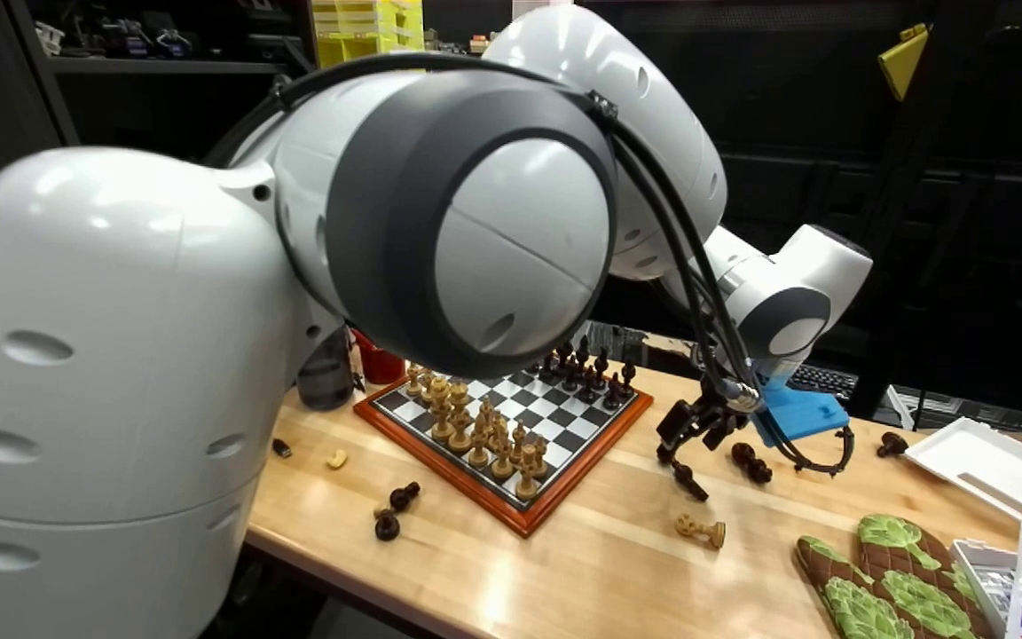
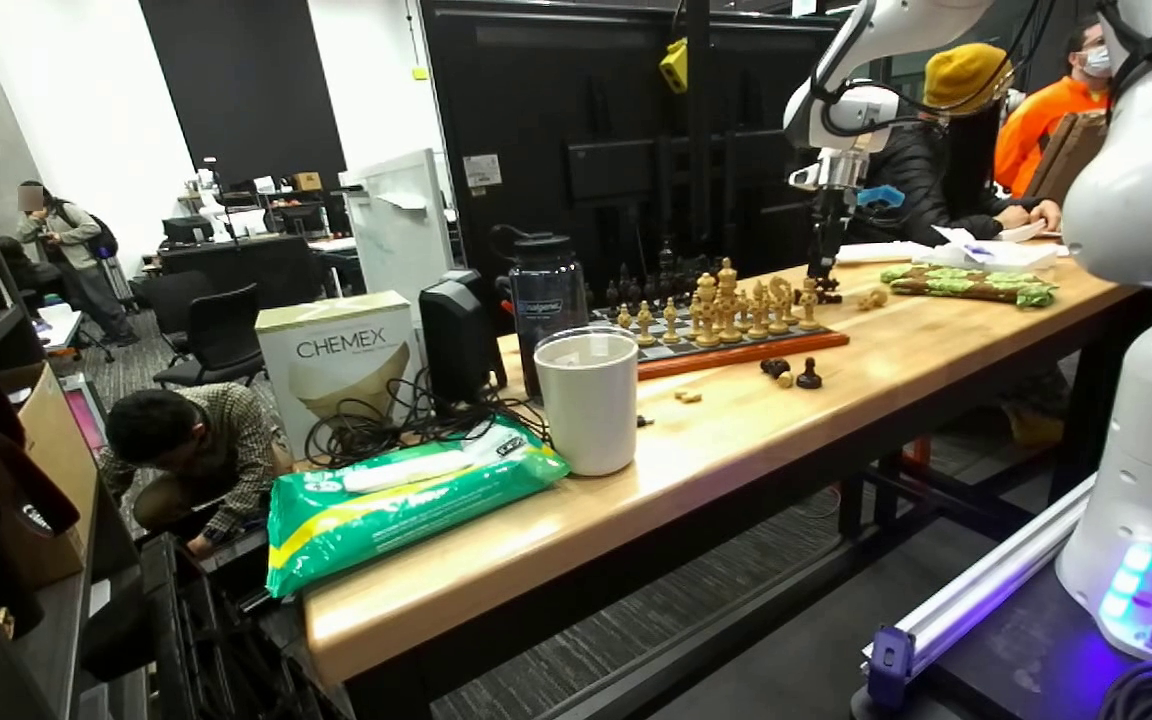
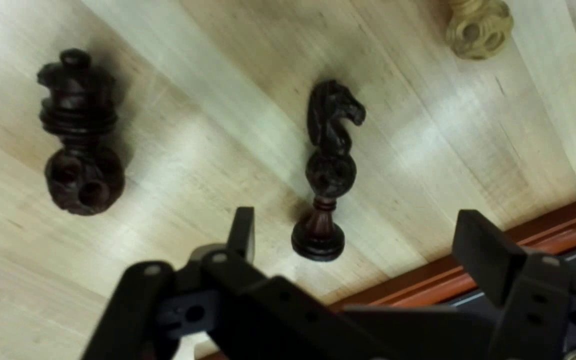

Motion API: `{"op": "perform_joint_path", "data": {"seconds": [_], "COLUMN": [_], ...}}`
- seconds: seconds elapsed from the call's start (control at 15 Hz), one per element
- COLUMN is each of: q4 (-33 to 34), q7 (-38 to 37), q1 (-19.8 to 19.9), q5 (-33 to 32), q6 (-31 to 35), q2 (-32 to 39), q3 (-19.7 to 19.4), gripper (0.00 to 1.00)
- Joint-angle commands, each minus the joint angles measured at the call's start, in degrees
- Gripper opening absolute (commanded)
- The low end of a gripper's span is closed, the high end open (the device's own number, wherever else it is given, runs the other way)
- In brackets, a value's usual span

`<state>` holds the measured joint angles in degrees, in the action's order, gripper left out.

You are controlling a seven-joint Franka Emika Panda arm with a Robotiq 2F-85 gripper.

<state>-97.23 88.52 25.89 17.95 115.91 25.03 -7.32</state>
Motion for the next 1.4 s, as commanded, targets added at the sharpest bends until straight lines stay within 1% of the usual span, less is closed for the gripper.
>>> {"op": "perform_joint_path", "data": {"seconds": [0.0,0.27,0.6,1.0,1.33], "q4": [-0.6,-2.2,-3.7,-6.2,-6.6], "q7": [6.5,15.2,21.6,28.0,30.9], "q1": [2.6,5.7,7.8,8.4,7.8], "q5": [3.8,12.5,20.3,28.4,31.4], "q6": [1.2,1.0,1.3,2.2,2.7], "q2": [-0.3,-1.2,-0.6,-0.4,0.7], "q3": [0.6,1.2,0.3,-0.5,-1.7], "gripper": [1.0,1.0,1.0,1.0,1.0]}}
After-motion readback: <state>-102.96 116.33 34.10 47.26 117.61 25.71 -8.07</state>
